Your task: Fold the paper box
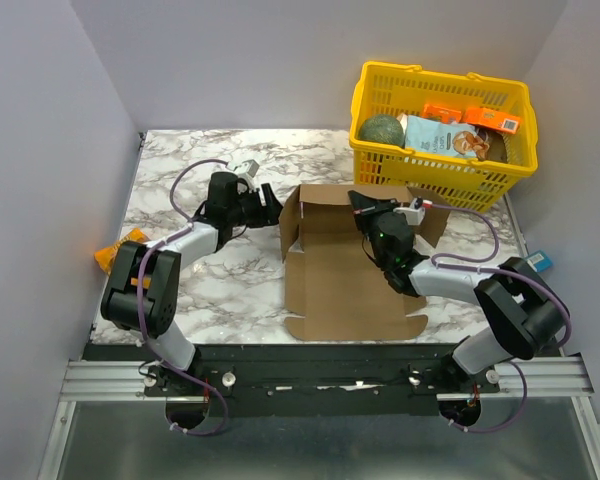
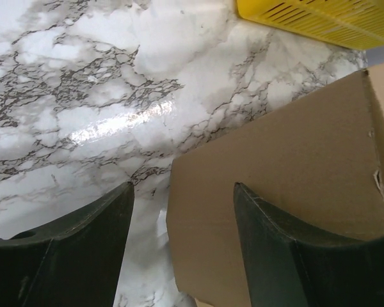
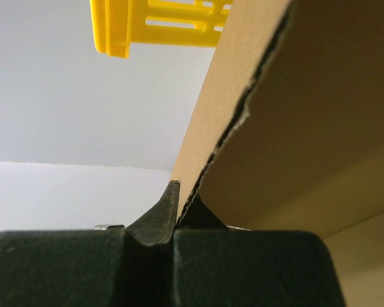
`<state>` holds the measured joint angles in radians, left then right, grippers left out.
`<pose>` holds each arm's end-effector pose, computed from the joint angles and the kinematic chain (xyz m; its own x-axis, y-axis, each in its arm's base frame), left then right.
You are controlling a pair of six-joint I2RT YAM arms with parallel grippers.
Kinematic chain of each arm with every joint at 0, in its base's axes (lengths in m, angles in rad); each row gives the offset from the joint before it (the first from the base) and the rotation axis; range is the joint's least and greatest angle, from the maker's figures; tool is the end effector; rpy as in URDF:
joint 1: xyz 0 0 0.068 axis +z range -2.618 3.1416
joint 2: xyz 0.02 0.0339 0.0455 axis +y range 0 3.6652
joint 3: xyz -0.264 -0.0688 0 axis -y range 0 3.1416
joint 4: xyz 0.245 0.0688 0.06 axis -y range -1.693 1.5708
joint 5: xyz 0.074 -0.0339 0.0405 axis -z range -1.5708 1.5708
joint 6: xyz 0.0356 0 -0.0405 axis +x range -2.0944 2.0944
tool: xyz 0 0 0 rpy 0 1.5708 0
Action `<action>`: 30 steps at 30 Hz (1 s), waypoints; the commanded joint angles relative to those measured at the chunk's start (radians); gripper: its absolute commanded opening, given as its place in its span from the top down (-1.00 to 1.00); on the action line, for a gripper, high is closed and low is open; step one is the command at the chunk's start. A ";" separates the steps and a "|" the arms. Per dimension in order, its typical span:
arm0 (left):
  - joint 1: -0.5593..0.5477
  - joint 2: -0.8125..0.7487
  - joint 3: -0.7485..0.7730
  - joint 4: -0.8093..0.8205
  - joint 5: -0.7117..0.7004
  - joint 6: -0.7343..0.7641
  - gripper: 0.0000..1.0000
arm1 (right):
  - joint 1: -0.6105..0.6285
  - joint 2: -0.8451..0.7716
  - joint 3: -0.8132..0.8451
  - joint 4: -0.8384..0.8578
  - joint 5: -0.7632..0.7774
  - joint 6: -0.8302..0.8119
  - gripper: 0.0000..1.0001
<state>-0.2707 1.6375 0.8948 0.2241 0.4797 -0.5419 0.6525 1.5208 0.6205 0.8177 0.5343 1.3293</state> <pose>0.3332 -0.1095 0.2031 -0.7307 -0.2721 -0.6261 0.2878 0.7089 -0.6439 0.2576 0.1740 0.2139 -0.1315 0.9512 -0.2791 0.0351 0.2859 0.9576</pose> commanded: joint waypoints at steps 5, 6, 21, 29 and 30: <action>-0.025 -0.261 -0.106 -0.058 -0.303 0.013 -0.60 | 0.006 0.012 -0.054 -0.141 0.012 -0.059 0.99; -0.025 -0.292 -0.134 -0.057 -0.385 0.001 -0.64 | 0.006 0.009 -0.056 -0.141 0.012 -0.059 0.99; -0.067 -0.591 -0.605 0.259 -0.266 -0.003 -0.72 | 0.006 -0.007 -0.070 -0.127 -0.008 -0.054 0.99; -0.065 -0.472 -0.507 0.280 -0.308 0.117 -0.72 | 0.006 -0.001 -0.077 -0.100 -0.027 -0.061 0.99; -0.065 -0.450 -0.487 0.288 -0.285 0.134 -0.68 | 0.006 -0.001 -0.079 -0.100 -0.025 -0.064 0.99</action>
<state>-0.3359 1.1110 0.3340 0.4175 0.1677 -0.4942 0.6525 1.5013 0.5838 0.8387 0.5278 1.3434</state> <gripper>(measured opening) 0.862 0.016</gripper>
